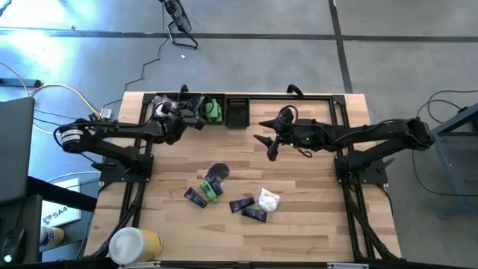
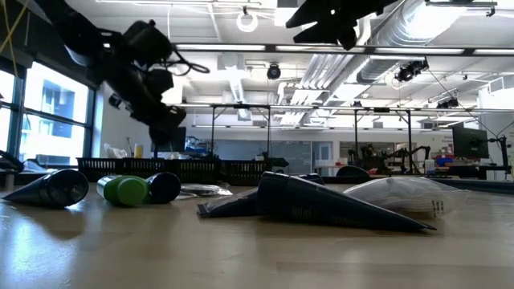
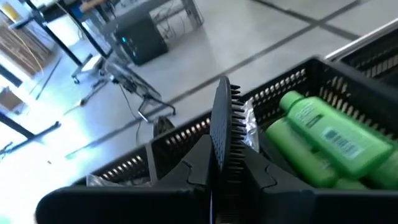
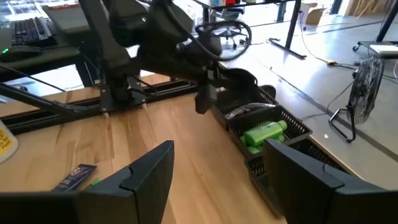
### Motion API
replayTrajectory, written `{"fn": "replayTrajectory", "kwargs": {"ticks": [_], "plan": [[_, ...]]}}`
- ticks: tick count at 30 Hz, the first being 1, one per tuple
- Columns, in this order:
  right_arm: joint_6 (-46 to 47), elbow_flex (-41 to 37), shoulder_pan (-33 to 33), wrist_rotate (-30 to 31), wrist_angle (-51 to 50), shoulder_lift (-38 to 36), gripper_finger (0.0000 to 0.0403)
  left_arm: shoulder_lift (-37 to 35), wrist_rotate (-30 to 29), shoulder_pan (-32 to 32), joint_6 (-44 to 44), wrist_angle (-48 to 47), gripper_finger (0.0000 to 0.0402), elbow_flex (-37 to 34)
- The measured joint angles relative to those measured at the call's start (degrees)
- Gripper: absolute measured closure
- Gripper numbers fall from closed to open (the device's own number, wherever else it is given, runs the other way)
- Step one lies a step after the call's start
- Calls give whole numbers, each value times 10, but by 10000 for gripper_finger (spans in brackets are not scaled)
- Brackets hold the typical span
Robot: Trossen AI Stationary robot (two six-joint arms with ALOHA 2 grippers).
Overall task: Pick & Place Travel size toiletries
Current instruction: Put the hairbrush into the middle left black bin, then put the shave cream into the right black bin
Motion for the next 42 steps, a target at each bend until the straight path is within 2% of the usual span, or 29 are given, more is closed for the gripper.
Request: {"fn": "replayTrajectory", "kwargs": {"ticks": [10,17,23,26,30,34,38,42], "plan": [[0,0,0,0,0,0,165,48,47,58,-27,-2,366,0],[0,0,0,0,0,0,165,48,45,61,-23,2,312,0],[0,0,0,0,1,0,165,42,45,61,35,12,271,4],[0,0,0,0,4,0,165,29,88,56,36,17,267,23],[0,0,0,0,4,0,165,19,180,56,36,16,282,46],[-1,0,0,-2,2,0,165,19,263,56,35,16,326,58],[-1,0,0,-2,2,0,165,19,300,56,33,24,363,60],[-2,0,0,0,0,0,165,19,327,56,32,32,382,60]]}}
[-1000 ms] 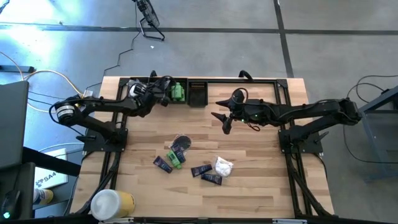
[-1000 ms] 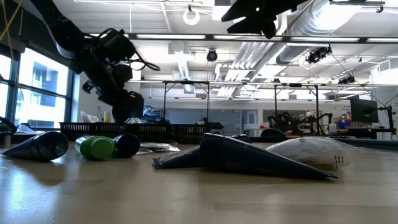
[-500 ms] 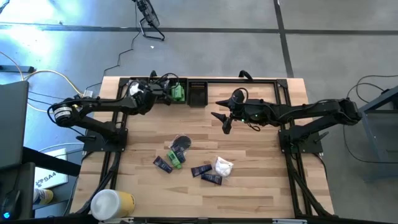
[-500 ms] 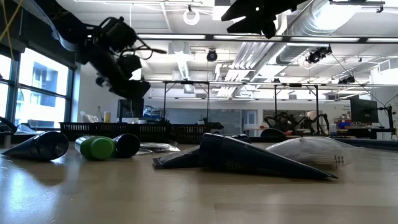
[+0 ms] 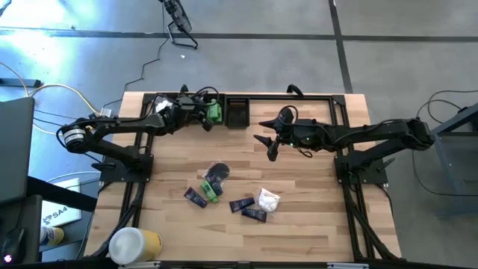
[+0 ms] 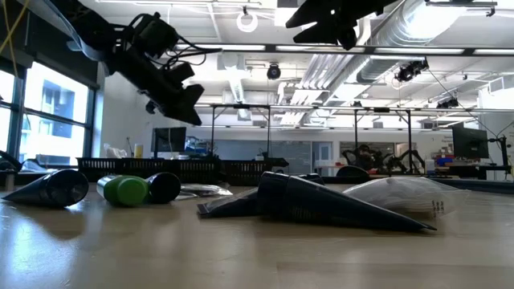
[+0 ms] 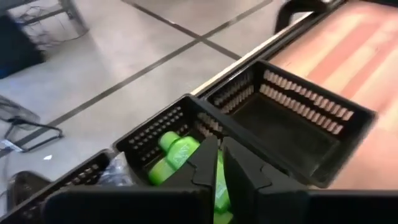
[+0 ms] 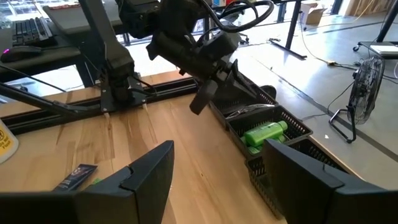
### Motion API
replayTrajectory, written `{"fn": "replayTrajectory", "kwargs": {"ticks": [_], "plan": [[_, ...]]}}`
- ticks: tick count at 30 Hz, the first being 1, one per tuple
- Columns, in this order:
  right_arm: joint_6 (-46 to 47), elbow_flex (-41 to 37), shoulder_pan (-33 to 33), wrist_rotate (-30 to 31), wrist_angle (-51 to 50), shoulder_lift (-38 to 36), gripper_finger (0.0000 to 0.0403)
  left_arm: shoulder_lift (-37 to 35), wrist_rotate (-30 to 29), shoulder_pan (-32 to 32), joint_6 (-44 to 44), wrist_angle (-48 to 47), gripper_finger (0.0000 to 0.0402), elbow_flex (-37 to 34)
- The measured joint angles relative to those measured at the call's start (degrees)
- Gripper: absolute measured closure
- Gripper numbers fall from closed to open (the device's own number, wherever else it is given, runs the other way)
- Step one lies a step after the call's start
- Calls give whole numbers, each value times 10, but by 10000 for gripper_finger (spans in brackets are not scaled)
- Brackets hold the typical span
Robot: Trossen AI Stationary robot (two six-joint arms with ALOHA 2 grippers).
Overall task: Pick & Place Travel size toiletries
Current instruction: Put the shave cream into the right black bin
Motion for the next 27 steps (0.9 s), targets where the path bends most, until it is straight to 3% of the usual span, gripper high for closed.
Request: {"fn": "replayTrajectory", "kwargs": {"ticks": [3,10,12,22,27], "plan": [[0,0,0,0,0,0,165,0,48,0,1,0,388,0],[2,0,0,0,-7,0,165,0,239,-4,1,62,396,0],[6,0,0,0,-12,0,165,0,267,-13,1,77,399,0],[30,0,0,1,-69,0,165,-40,216,-102,30,65,401,0],[30,0,0,1,-69,0,165,-69,214,-125,46,15,401,0]]}}
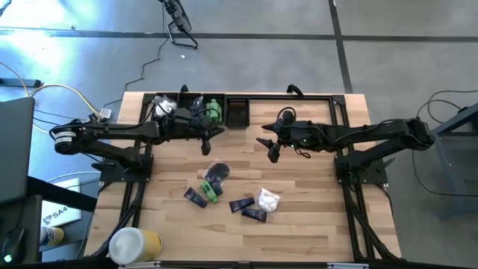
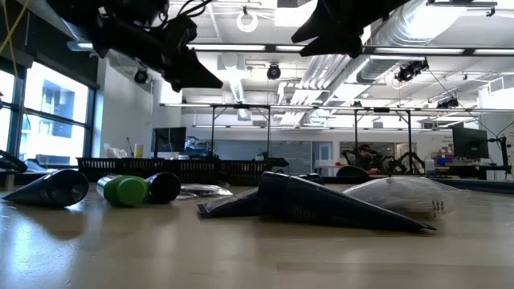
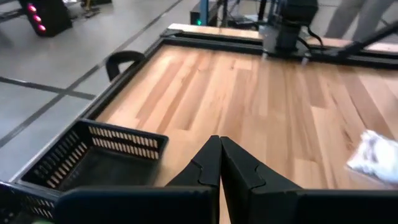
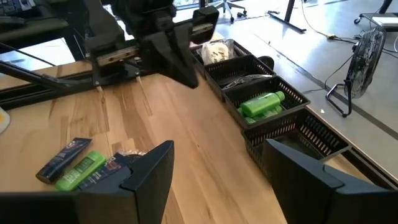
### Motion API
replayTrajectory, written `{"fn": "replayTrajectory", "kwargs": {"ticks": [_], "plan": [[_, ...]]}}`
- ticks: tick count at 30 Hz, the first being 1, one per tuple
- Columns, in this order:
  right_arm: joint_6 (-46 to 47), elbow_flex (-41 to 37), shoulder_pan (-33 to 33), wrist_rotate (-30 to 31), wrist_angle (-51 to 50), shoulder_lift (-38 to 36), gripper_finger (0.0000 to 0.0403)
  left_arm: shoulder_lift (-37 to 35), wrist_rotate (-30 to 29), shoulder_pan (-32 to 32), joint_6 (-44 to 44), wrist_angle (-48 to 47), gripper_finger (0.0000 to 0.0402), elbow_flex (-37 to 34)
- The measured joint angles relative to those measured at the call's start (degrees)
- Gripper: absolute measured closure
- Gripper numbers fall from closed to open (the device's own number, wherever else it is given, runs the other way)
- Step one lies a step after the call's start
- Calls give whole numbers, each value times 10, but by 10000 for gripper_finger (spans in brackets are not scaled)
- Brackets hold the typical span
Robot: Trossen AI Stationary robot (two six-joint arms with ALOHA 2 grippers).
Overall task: Pick & Place Travel size toiletries
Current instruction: Put the shave cream into the right black bin
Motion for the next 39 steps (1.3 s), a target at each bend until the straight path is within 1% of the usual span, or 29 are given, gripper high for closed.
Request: {"fn": "replayTrajectory", "kwargs": {"ticks": [4,9,13,22,24,26,29,34,36,38,39], "plan": [[0,0,0,0,0,0,165,-20,0,-18,1,-65,401,0],[0,0,-1,0,0,0,165,-36,0,-44,33,-154,401,0],[-3,0,-2,2,1,0,165,-39,1,-55,35,-165,401,0],[-28,0,2,-5,3,0,169,-39,1,-54,35,-165,401,0],[-33,0,6,-14,-2,0,185,-39,1,-54,35,-165,401,0],[-42,0,12,-18,-8,0,211,-39,1,-54,35,-165,401,0],[-50,0,21,-18,-16,0,262,-39,11,-58,59,-165,401,0],[-60,0,31,-18,-30,0,344,-39,24,-95,107,-170,401,0],[-61,0,31,-19,-31,0,370,-39,24,-112,100,-174,401,0],[-61,0,31,-20,-31,0,391,-39,24,-126,69,-177,401,0],[-61,0,31,-20,-31,0,395,-39,24,-132,47,-180,401,0]]}}
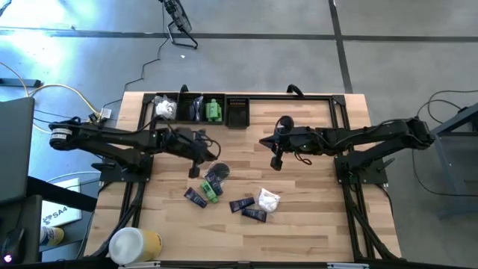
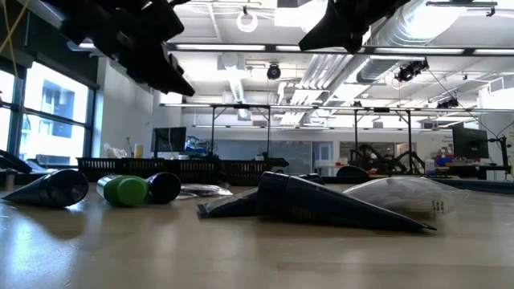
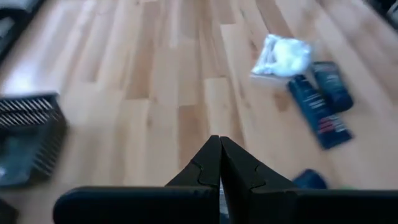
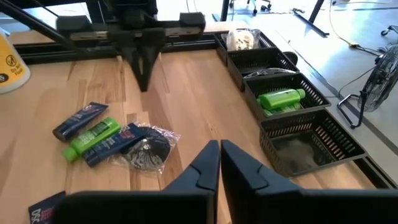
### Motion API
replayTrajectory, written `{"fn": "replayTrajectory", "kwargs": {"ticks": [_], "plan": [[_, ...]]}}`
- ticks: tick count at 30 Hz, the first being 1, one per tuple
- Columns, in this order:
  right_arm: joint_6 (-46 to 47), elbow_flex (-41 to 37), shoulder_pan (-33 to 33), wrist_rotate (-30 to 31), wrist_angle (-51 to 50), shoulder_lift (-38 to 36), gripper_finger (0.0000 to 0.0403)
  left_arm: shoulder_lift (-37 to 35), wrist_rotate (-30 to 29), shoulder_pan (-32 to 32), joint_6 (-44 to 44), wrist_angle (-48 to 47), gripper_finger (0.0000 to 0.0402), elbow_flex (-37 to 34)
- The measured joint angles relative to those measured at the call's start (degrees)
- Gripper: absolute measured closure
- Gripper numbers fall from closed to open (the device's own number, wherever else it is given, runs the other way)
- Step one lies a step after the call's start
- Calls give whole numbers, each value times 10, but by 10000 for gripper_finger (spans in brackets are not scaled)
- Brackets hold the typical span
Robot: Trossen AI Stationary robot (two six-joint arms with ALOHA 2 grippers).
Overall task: Pick & Place Travel size toiletries
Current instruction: Put the shave cream into the right black bin
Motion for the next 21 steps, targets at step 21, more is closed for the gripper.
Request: {"fn": "replayTrajectory", "kwargs": {"ticks": [21], "plan": [[-49,0,-1,0,4,0,392,37,-1,-13,-330,-67,294,0]]}}
